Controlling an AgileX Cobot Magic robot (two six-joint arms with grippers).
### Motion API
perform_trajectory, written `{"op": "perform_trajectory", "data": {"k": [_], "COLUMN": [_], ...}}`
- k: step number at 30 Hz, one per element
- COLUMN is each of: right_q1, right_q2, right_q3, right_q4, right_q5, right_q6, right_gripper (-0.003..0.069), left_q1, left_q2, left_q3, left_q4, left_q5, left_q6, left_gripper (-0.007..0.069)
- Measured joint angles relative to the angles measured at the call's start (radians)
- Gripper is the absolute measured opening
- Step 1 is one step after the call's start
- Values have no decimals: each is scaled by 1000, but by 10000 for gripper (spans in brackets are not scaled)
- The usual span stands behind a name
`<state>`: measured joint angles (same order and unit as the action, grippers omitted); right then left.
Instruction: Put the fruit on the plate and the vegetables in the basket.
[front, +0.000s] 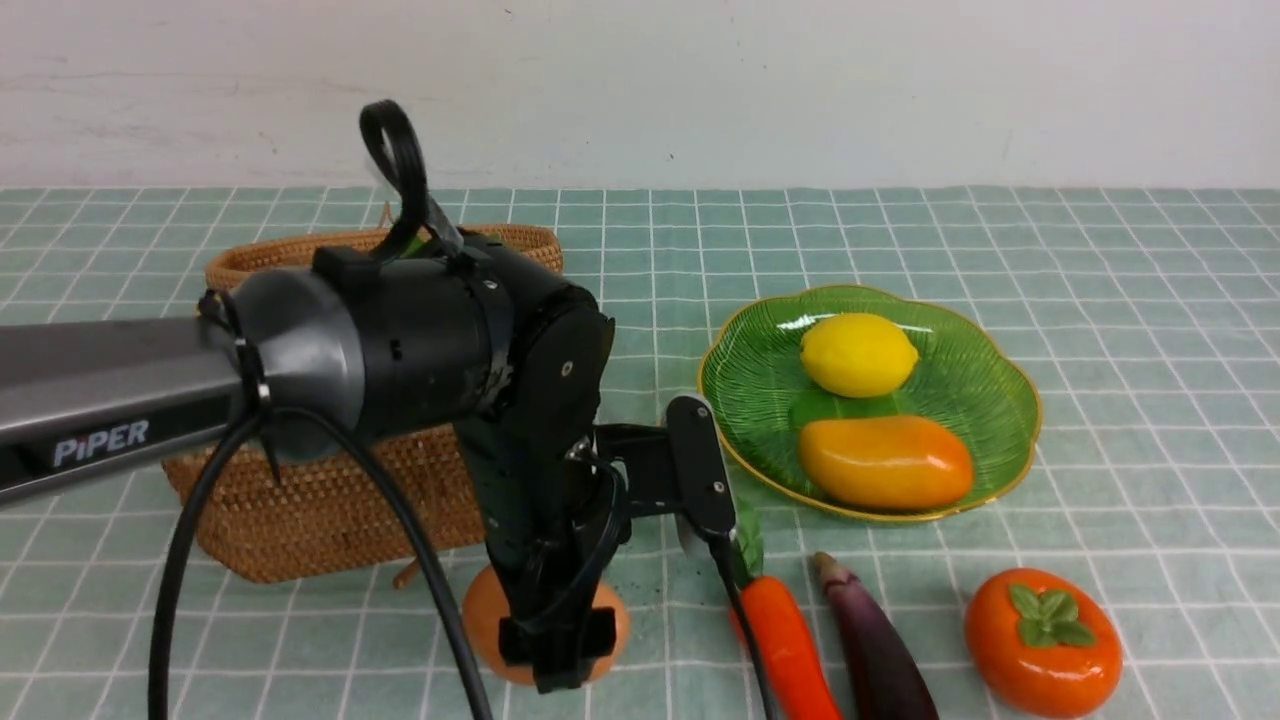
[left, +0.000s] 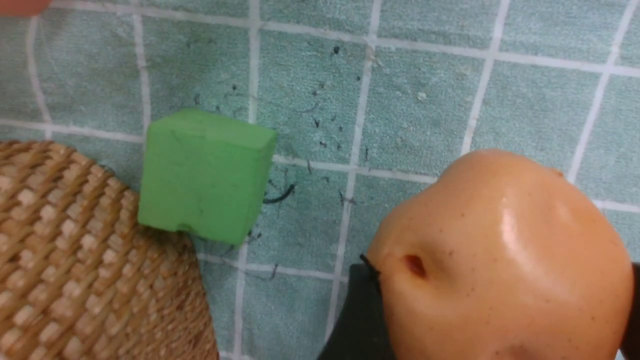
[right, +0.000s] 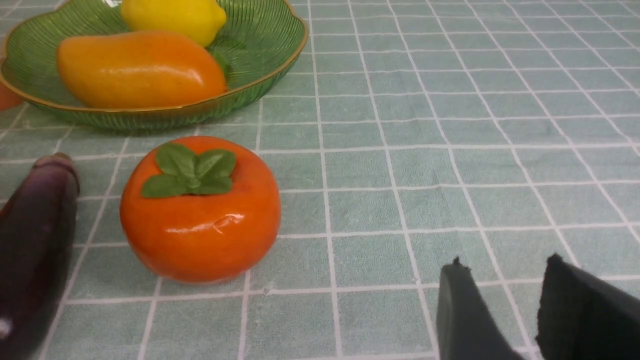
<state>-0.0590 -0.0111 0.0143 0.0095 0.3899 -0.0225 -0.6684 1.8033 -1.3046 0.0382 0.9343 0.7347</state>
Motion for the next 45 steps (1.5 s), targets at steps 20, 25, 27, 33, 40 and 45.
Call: {"op": "perform_trajectory", "data": {"k": [20, 25, 27, 33, 40, 45], "right_q1": [0, 0, 0, 0, 0, 0], "right_q2": [0, 0, 0, 0, 0, 0], "right_q3": [0, 0, 0, 0, 0, 0], "right_q4": [0, 0, 0, 0, 0, 0], "right_q5": [0, 0, 0, 0, 0, 0], "right_q6": [0, 0, 0, 0, 0, 0], "right_gripper": [242, 242, 242, 242, 242, 242], "left_q1": [258, 423, 464, 502, 502, 502], "left_q2": [-290, -259, -236, -154, -136, -192], "left_q3": [-146, -141, -126, -41, 22, 22], "left_q4": [36, -23, -57, -108, -112, -113], "left_q5": [-6, -153, -220, -352, -389, -319], "left_q6": [-31, -104, -124, -138, -230, -294], "left_gripper": [573, 573, 573, 573, 633, 669]}}
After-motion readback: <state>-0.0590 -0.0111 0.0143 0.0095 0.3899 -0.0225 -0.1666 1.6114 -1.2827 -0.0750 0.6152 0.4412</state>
